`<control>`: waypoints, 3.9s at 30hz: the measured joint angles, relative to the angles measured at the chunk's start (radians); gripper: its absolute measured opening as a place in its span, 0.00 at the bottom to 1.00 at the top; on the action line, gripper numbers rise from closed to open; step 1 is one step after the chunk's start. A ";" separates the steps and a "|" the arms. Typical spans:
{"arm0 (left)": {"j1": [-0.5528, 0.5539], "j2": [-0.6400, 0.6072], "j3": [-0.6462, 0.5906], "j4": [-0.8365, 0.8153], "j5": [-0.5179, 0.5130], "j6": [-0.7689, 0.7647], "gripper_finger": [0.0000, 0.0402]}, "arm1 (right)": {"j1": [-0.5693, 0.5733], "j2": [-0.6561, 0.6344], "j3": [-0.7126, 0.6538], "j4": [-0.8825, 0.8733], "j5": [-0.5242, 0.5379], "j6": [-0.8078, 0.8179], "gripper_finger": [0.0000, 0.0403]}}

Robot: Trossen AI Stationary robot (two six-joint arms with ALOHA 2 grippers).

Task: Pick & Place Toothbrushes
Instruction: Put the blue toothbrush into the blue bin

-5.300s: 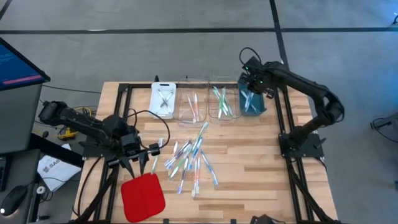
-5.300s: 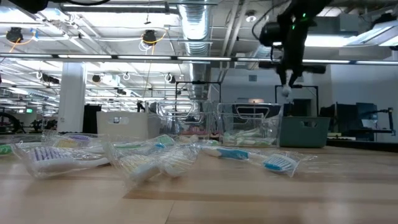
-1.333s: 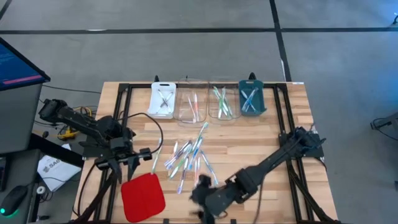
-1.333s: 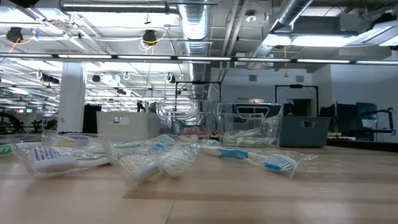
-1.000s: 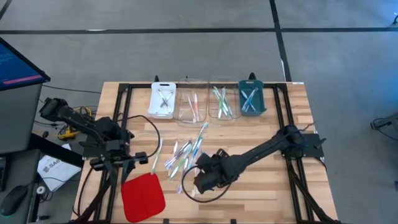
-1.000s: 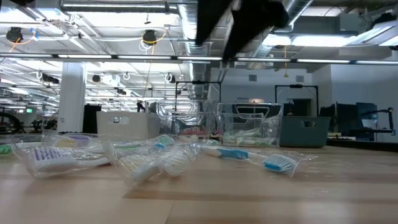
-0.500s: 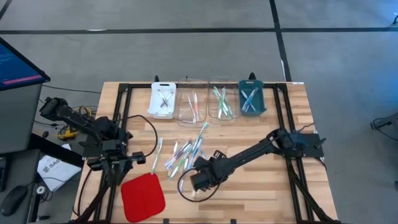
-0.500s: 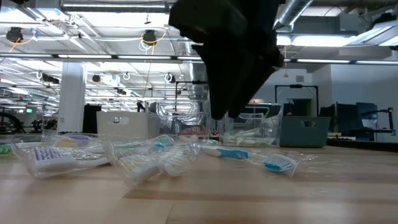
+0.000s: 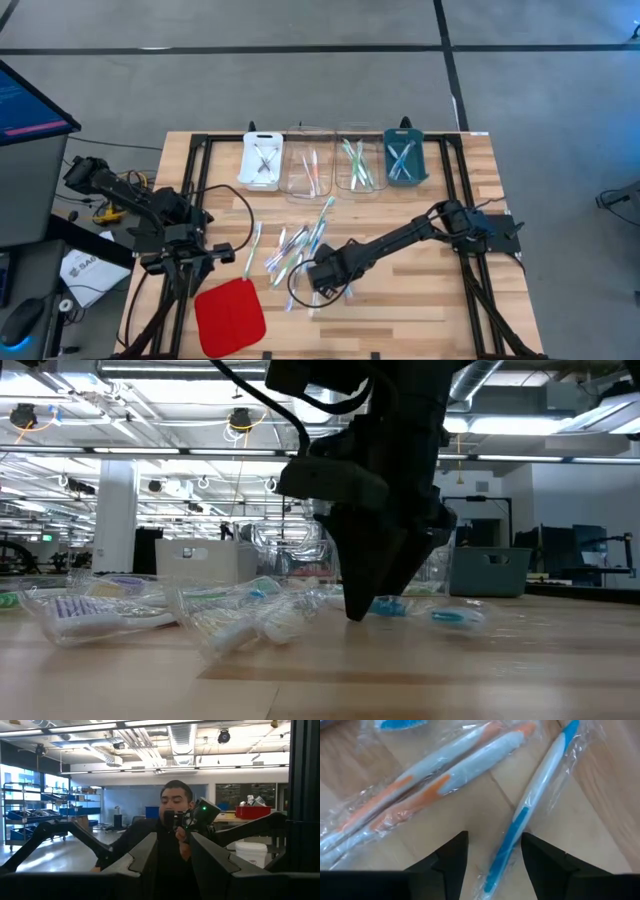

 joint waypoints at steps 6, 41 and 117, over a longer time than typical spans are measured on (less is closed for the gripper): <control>0.000 0.000 0.000 0.001 -0.007 0.000 0.27 | -0.008 -0.003 -0.040 0.031 -0.031 0.030 0.33; 0.000 0.001 0.000 0.003 -0.018 0.008 0.27 | -0.324 -0.781 -0.116 -0.559 0.452 -0.117 0.01; 0.002 0.000 0.000 -0.013 -0.030 0.009 0.27 | -1.099 -0.778 -0.565 0.162 0.142 -0.787 0.52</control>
